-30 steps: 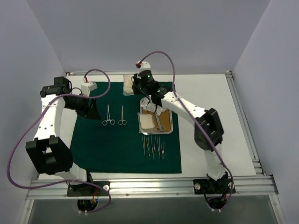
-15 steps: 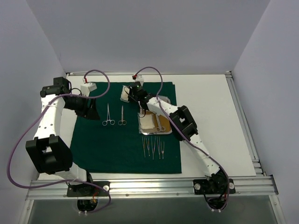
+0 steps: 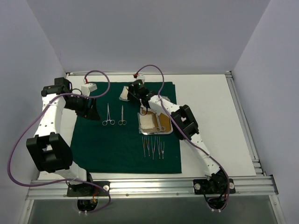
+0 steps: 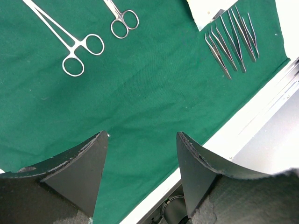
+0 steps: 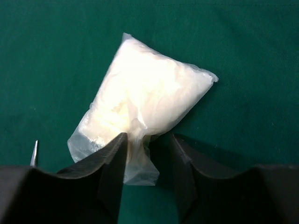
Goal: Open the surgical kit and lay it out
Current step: Place the medical item in the surgical kit, then pick up the medical item from the container.
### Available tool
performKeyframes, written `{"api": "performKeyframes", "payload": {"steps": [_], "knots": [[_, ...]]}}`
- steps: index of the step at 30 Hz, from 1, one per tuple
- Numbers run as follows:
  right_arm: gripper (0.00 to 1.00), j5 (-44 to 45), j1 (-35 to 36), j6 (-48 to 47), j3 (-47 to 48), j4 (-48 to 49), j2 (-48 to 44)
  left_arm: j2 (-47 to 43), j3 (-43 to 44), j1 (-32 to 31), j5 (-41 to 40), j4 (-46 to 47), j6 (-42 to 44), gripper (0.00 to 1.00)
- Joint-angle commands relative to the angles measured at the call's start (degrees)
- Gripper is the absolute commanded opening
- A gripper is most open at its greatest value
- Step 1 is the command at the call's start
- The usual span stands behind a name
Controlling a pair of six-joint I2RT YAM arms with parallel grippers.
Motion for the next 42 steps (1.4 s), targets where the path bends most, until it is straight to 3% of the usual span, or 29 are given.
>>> {"api": "performKeyframes", "payload": {"steps": [1,3,7,12,17,22,25,30,37,42], "knots": [[0.40,-0.5,0.8,-3.2,1.2,-2.1,-10.3,-0.3,0.1,0.4,2.0,0.4,1.3,0.69],[0.47,0.5,1.8,-5.7,-1.0,-3.1,-15.1,-0.3,0.0,0.5,2.2,0.3,1.3,0.70],[0.51,2.9,2.6,-9.0,-7.2,-6.7,-24.2,-0.6,-0.2,0.4,2.4,0.5,1.4,0.69],[0.52,6.1,2.3,-9.2,-30.1,-5.2,-40.5,0.0,-2.3,-1.8,3.8,3.7,-1.7,0.70],[0.52,9.6,0.6,-6.9,-47.7,-2.9,-53.8,2.3,-4.6,-17.0,-0.6,16.1,-12.4,0.70],[0.51,10.1,-4.5,-3.9,-63.1,-1.6,-66.9,8.9,-2.2,-26.9,-6.0,31.6,-25.5,0.74],[0.51,10.3,-5.9,-3.3,-68.1,-1.9,-71.9,18.0,2.9,-30.7,-10.3,35.0,-29.1,0.74],[0.51,11.4,-6.8,-3.6,-71.3,-4.6,-76.4,27.9,11.2,-32.4,-10.7,34.0,-33.0,0.68],[0.51,12.7,-7.6,-4.8,-73.5,-6.1,-78.6,32.8,12.5,-34.9,-10.5,35.9,-36.0,0.62],[0.51,12.8,-8.0,-5.1,-73.8,-6.1,-79.2,32.6,11.1,-35.2,-10.7,36.3,-36.8,0.48]]}}
